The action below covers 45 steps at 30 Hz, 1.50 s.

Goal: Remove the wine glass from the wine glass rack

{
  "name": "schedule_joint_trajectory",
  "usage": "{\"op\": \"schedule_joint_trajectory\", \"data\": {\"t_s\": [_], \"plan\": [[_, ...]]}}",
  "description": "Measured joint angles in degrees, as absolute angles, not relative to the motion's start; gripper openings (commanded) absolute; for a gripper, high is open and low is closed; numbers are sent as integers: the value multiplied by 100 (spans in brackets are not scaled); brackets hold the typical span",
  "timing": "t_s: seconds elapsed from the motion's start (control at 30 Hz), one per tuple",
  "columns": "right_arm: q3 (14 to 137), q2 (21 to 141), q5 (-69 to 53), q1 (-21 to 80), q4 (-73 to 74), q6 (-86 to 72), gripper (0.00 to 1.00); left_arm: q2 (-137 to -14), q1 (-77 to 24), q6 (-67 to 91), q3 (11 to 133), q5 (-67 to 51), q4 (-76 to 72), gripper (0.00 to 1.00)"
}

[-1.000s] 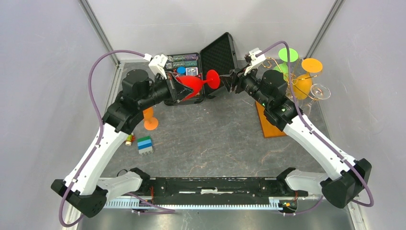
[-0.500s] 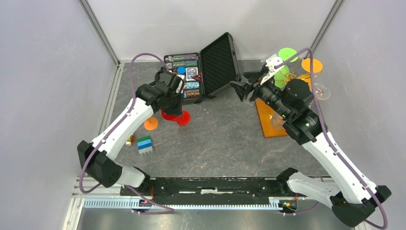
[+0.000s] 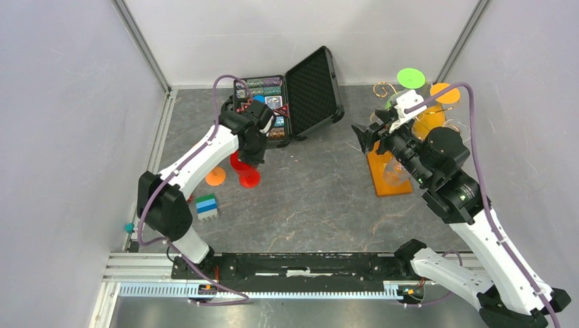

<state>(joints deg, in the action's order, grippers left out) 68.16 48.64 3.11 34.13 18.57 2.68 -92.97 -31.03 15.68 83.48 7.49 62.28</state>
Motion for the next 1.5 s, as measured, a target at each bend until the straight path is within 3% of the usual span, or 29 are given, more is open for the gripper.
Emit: {"op": "schedule_joint_trajectory", "data": {"t_s": [0.37, 0.9, 1.03, 1.2, 1.37, 1.5], "plan": [[6788, 4768, 541, 3413, 2095, 340, 71, -9426, -2792, 1378, 8521, 812, 6445, 8], [6884, 4657, 845, 3413, 2547, 486, 76, -9456, -2567, 1181, 9299, 847, 6654, 53], [7201, 4663, 1052, 3413, 2821, 648, 83, -9419, -2561, 1144, 9520, 797, 6716, 68], [7732, 4803, 1765, 3413, 3146, 1059, 90, -9037, -2556, 1100, 9592, 480, 6630, 97], [8414, 5354, 3006, 3413, 3489, 1549, 92, -8525, -2556, 1098, 9596, -32, 6309, 100], [8796, 6143, 4023, 3409, 3636, 2034, 87, -8191, -2556, 1103, 9494, -467, 5852, 100]]}}
